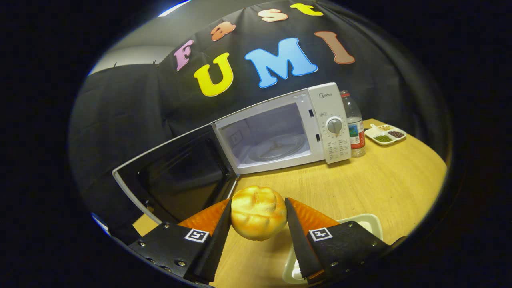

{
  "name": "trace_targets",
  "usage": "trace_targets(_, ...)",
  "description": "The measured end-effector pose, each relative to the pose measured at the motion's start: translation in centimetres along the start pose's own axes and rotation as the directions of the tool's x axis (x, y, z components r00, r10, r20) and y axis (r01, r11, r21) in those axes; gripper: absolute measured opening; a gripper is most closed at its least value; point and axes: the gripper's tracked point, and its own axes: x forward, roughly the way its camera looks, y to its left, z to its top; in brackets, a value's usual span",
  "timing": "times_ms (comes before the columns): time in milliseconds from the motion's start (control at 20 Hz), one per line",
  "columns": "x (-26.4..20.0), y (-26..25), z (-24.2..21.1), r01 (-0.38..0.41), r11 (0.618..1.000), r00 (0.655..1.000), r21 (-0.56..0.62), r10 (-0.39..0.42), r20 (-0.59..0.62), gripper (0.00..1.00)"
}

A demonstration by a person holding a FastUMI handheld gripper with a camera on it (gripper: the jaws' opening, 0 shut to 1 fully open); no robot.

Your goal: Open the microwave, put the food inside, and close the microwave door.

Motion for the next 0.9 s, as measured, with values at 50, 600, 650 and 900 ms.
trace_targets(50, 0.7, 0.3, 0.4, 0.002, 0.999, 1.0, 0.035, -0.002, 0.003, 0.76)
trace_targets(600, 9.3, 0.5, 5.1, 0.071, 0.989, 0.994, 0.128, -0.081, 0.075, 0.76)
trace_targets(650, 10.0, 0.5, 5.6, 0.081, 0.988, 0.992, 0.134, -0.094, 0.09, 0.76)
trace_targets(900, 14.9, 1.2, 7.4, 0.073, 0.98, 0.987, 0.187, -0.098, 0.13, 0.76)
